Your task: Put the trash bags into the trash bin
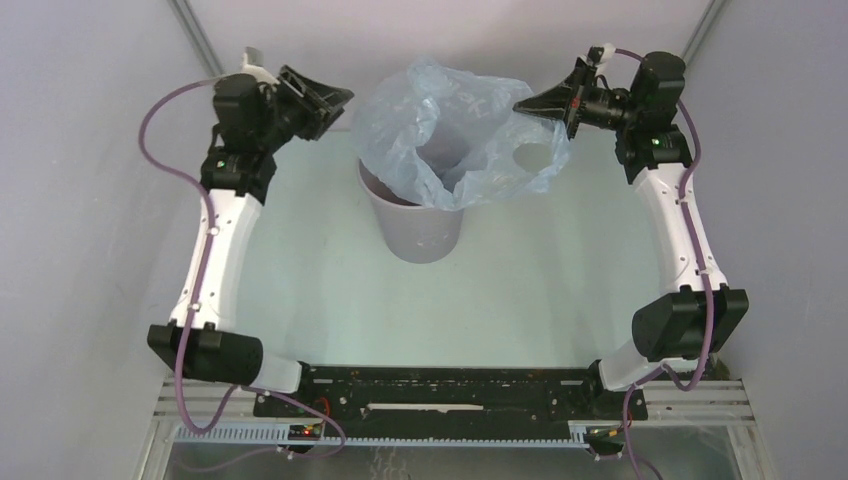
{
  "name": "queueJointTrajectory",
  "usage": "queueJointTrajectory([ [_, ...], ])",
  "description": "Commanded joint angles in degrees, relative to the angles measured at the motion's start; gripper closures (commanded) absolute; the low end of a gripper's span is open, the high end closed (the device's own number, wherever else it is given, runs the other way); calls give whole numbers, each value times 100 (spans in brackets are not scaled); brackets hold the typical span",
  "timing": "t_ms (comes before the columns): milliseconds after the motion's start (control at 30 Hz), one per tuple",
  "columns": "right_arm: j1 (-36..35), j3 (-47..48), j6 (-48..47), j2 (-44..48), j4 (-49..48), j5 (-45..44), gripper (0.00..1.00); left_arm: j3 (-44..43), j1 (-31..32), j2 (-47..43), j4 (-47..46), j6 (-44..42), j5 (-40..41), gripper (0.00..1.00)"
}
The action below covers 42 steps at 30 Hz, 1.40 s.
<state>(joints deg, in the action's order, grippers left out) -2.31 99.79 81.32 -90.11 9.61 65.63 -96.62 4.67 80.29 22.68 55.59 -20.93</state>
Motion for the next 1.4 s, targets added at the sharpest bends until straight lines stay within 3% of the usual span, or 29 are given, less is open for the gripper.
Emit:
queueJointTrajectory([
  [0, -120, 82, 75, 230, -240, 31, 100, -44, 485, 231, 330, -258, 351, 48],
  [267, -174, 46, 105, 239, -303, 60, 100, -519, 985, 1058, 925, -968, 958, 49],
  [500, -229, 100, 196, 156, -452, 4, 100, -39, 1502, 1214, 1141, -943, 1097, 51],
  [700, -503, 274, 11, -134, -290, -118, 100, 45, 1354, 1113, 1630, -1158, 1540, 51],
  [767, -630, 336, -1, -252, -288, -177, 100, -108, 1228, 1031, 1705, -1297, 1336, 45],
  [833, -768, 440, -6, -389, -216, -220, 100, -321, 1140, 878, 1815, -1558, 1210, 27],
  [933, -901, 467, -75, -494, 77, -418, 100, -462, 1009, 601, 1818, -1828, 1006, 14],
  [1067, -846, 465, -388, -536, 790, -839, 100, -539, 751, 367, 1844, -1944, 793, 10],
  [1367, -900, 694, -584, -783, 1202, -1015, 100, -244, 180, 294, 1186, -1517, 725, 6],
])
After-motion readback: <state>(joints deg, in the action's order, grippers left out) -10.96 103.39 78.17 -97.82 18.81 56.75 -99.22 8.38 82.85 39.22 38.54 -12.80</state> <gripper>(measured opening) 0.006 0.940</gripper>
